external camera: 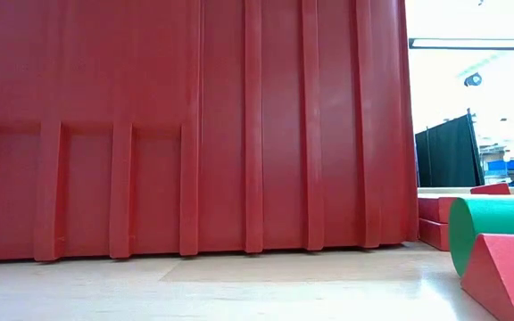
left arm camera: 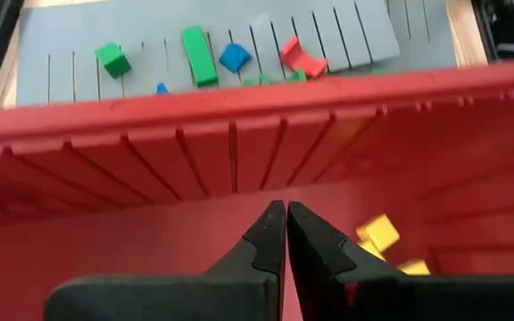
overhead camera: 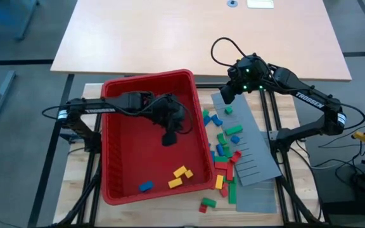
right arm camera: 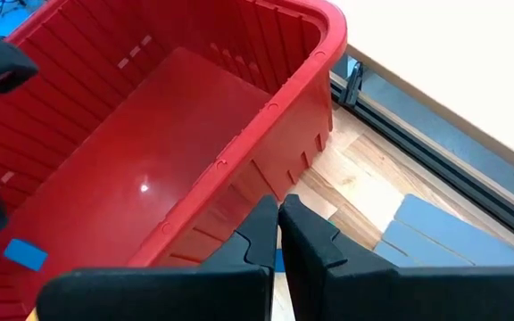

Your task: Sort blocks

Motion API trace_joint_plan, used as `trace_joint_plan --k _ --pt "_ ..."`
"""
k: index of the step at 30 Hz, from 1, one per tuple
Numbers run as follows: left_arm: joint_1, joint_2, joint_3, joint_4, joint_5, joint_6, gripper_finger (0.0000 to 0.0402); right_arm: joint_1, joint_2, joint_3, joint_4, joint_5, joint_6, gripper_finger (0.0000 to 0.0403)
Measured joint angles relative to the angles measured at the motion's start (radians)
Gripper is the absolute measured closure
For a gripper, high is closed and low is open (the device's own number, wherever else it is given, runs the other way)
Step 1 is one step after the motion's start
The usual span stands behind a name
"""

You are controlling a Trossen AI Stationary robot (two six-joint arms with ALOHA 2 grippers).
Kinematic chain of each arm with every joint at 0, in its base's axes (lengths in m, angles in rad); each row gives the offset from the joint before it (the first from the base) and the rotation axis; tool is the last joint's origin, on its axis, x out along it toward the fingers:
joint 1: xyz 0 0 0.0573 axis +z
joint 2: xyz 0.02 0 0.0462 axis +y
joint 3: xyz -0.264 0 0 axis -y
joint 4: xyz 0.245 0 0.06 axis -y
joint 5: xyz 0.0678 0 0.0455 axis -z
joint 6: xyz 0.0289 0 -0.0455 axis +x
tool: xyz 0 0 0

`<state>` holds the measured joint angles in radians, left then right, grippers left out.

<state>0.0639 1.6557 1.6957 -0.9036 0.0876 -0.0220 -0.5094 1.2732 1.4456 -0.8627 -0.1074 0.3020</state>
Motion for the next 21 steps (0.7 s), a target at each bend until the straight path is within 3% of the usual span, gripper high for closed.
trace_joint_plan --k 7,16,21 --pt "0.000 -0.103 -0.186 0.030 0.001 -0.034 0.0401 0.000 0.000 0.000 0.000 0.000 0.000 0.0403" --pt "-0.008 -0.285 -0.559 0.276 0.114 -0.152 0.0401 0.000 0.000 0.000 0.000 0.001 -0.007 0.0403" --pt "-0.027 -0.329 -0.694 0.335 0.142 -0.166 0.0402 0.000 0.000 0.000 0.000 0.002 -0.007 0.0403"
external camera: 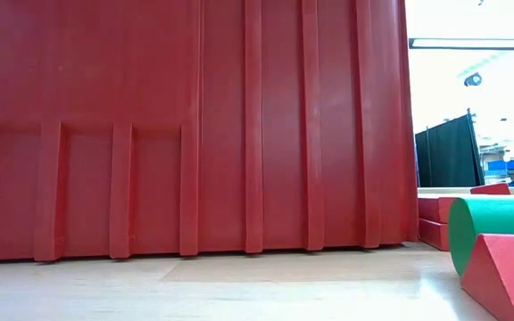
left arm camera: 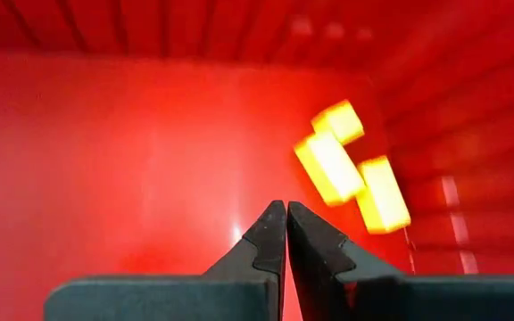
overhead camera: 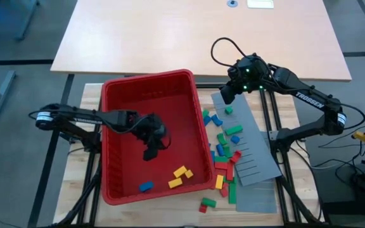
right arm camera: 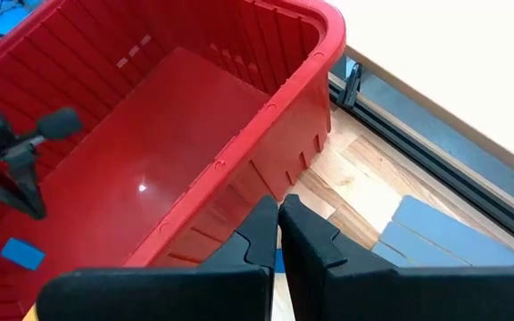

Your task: Sort blocks

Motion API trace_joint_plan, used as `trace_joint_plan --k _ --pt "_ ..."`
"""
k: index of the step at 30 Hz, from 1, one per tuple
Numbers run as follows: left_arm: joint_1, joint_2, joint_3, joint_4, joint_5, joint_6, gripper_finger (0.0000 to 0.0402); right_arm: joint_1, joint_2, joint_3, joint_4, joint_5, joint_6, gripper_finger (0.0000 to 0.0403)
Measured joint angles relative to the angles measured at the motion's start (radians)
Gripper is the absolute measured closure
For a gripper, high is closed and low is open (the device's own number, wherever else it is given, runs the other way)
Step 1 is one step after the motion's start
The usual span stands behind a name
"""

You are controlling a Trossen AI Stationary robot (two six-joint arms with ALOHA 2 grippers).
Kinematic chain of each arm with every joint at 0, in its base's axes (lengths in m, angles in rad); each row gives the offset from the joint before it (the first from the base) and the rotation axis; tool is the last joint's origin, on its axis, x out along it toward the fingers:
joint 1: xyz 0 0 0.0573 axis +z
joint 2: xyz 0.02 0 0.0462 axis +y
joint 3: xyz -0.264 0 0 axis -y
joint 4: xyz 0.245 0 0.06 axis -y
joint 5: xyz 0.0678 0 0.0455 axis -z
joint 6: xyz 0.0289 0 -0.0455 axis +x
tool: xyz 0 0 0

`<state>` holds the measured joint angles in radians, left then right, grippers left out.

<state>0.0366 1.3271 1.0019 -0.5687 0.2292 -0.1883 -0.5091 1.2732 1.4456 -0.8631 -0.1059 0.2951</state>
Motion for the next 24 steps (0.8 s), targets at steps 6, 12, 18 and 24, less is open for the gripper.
trace_joint_plan --k 6,12,18,24 --pt "-0.027 0.015 -0.088 0.072 0.080 0.016 0.0402 0.000 0.000 0.000 0.000 0.002 -0.002 0.0403" --pt "-0.062 0.061 -0.100 0.163 0.088 0.104 0.0402 0.000 0.000 -0.010 0.001 0.003 -0.003 0.0403" --pt "-0.093 0.129 -0.100 0.227 0.088 0.322 0.0398 0.000 0.000 -0.054 0.008 0.003 0.001 0.0403" --pt "-0.110 0.177 -0.100 0.311 0.089 0.458 0.0361 0.000 0.000 -0.090 0.008 0.002 0.027 0.0403"
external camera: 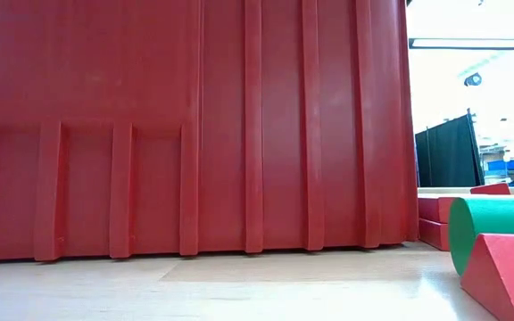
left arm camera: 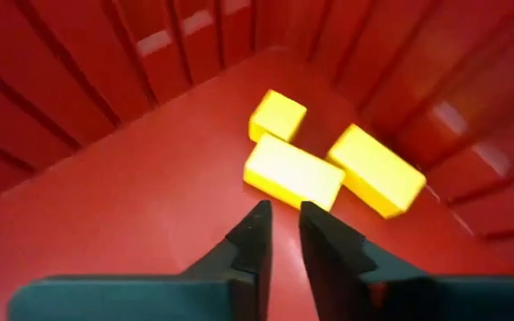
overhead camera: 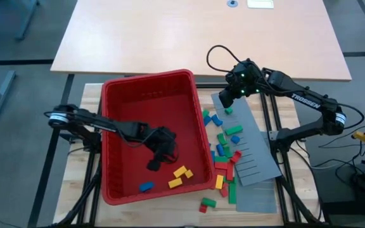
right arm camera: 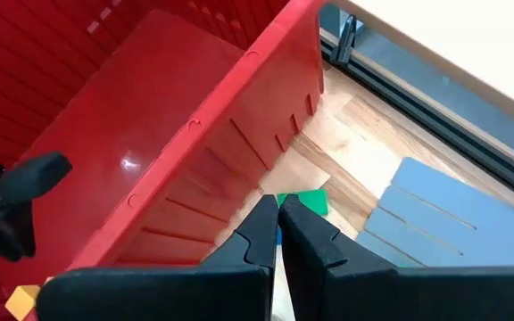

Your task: Sort blocks

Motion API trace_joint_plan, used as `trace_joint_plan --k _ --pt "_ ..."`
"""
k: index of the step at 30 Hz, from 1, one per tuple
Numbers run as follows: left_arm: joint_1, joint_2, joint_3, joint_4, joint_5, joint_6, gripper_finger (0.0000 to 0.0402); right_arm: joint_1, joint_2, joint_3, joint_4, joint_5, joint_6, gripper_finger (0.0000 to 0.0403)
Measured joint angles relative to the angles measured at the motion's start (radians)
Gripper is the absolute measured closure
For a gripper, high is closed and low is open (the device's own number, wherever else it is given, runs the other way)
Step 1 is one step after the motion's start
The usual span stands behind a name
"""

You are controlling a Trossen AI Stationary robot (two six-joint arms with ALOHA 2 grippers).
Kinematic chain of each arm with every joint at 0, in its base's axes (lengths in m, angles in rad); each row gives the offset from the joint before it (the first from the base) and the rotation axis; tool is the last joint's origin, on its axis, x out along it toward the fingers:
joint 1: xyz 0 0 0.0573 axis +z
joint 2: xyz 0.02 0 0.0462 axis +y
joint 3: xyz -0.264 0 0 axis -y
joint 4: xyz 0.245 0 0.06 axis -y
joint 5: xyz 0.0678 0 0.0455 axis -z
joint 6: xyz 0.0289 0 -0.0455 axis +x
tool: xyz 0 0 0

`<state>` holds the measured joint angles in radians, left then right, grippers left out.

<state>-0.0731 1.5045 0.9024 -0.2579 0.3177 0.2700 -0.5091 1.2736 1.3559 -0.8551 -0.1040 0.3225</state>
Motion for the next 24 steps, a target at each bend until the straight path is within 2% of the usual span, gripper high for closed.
trace_joint_plan --k 9,15,20,24 --pt "-0.001 0.067 0.001 0.057 0.000 -0.289 0.0240 0.000 0.000 -0.003 0.001 -0.004 -0.009 0.0403" --pt "-0.010 0.148 0.000 0.106 0.068 -0.431 0.0169 0.000 0.000 -0.003 0.006 -0.004 -0.020 0.0403" --pt "-0.026 0.184 0.000 0.191 0.096 -0.518 0.0135 0.000 0.000 -0.004 0.004 -0.008 -0.021 0.0403" --pt "-0.039 0.194 0.000 0.221 0.087 -0.550 0.0127 0.000 0.000 -0.004 0.004 -0.009 -0.022 0.0403"
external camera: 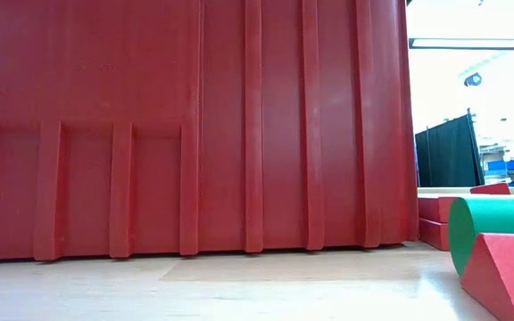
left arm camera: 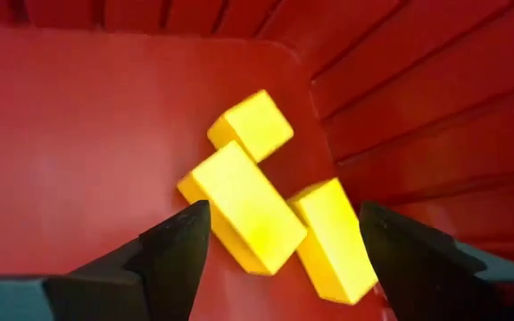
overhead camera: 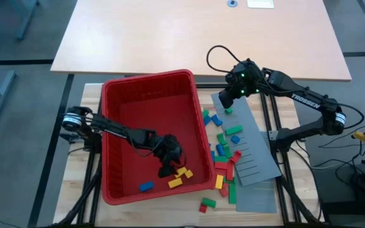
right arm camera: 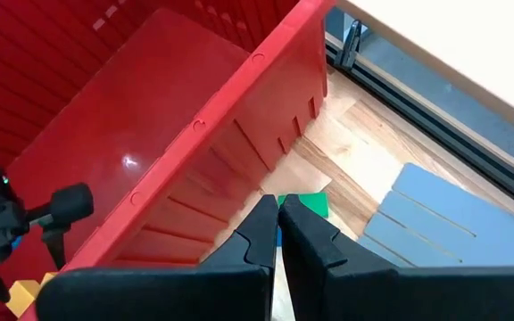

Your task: Sort blocks

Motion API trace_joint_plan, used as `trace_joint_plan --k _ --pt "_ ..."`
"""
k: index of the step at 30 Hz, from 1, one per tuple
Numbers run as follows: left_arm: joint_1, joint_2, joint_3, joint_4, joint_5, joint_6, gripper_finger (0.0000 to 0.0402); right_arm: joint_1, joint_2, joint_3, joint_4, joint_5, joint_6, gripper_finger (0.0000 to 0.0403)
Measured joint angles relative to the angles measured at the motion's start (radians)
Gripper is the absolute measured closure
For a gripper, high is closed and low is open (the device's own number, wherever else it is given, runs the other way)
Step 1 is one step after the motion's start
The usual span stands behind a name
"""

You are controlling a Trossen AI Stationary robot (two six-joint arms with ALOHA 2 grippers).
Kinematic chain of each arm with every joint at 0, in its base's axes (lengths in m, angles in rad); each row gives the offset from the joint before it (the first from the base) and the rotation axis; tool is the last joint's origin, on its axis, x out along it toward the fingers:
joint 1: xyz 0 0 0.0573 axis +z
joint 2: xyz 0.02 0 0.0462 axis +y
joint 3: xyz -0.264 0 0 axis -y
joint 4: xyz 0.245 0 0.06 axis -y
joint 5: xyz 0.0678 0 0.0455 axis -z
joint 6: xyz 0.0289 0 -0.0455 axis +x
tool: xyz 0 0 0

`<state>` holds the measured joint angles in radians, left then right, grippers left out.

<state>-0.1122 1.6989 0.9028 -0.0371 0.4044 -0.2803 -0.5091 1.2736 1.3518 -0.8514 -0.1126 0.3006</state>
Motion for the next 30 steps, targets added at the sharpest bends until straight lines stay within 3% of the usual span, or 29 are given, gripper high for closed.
trace_joint_plan --k 14,22,30 --pt "-0.005 0.002 0.000 0.012 -0.076 -0.054 0.0127 0.000 0.000 0.000 0.002 0.000 -0.005 0.0403" --pt "-0.009 0.096 0.000 0.016 0.032 -0.144 0.0127 0.000 0.000 0.000 0.005 0.000 -0.005 0.0403" --pt "-0.015 0.142 0.023 0.018 0.005 -0.181 0.0128 0.000 0.000 0.000 0.004 0.001 0.000 0.0403"
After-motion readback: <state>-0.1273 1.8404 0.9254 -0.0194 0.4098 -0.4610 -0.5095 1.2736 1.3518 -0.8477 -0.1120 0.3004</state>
